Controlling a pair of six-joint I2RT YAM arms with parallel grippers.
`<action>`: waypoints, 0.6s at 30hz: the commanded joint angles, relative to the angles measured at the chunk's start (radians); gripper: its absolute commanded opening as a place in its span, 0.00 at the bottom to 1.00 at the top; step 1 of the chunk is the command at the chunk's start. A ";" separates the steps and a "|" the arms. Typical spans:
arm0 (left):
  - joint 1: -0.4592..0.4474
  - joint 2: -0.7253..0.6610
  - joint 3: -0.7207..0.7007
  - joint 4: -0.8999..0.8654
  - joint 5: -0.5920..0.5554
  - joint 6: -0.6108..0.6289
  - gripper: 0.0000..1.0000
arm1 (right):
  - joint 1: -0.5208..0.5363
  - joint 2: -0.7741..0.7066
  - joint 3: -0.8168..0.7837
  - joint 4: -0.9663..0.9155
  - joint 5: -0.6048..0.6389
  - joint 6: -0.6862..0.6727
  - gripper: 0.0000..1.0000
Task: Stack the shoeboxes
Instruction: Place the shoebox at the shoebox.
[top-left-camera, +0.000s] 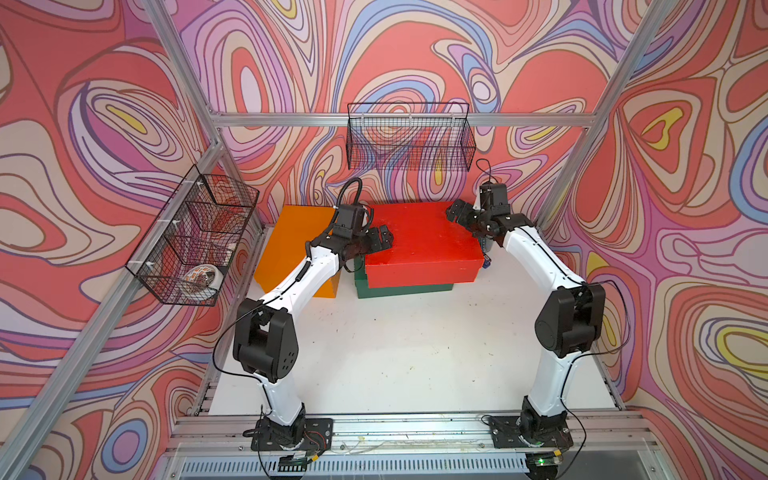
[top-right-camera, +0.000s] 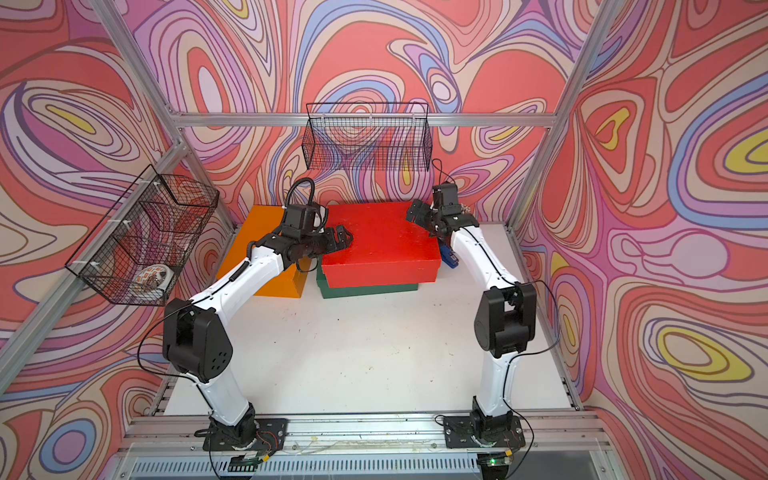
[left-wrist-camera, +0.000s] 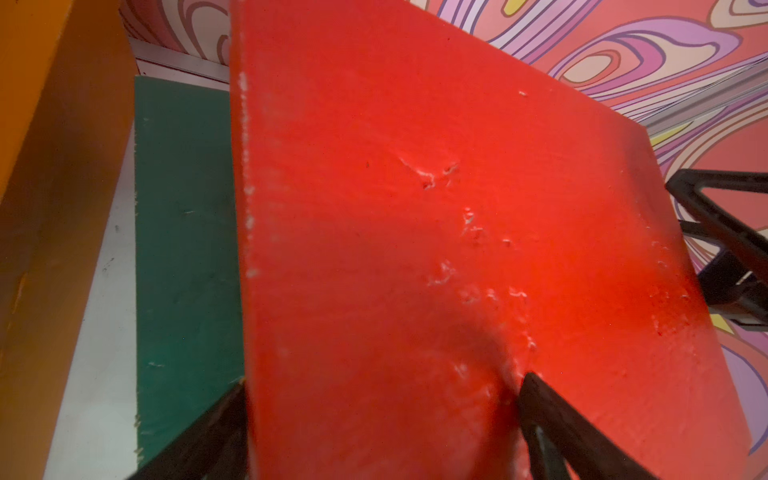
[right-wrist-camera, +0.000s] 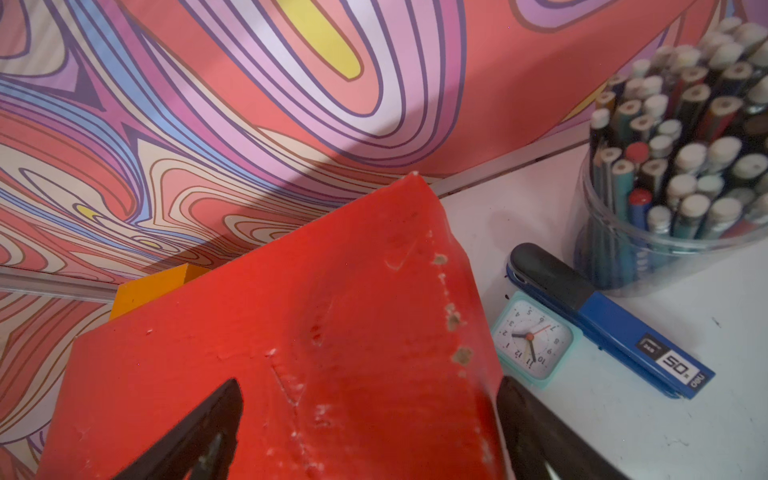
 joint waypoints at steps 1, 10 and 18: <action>0.010 -0.054 -0.029 -0.134 -0.041 0.034 0.97 | 0.015 0.010 0.047 -0.064 -0.005 -0.006 0.98; 0.027 -0.186 -0.046 -0.194 -0.127 0.052 1.00 | -0.024 -0.040 0.081 -0.092 -0.014 -0.033 0.98; 0.029 -0.467 -0.287 -0.007 0.031 0.059 1.00 | -0.052 -0.266 -0.129 -0.047 -0.008 -0.046 0.98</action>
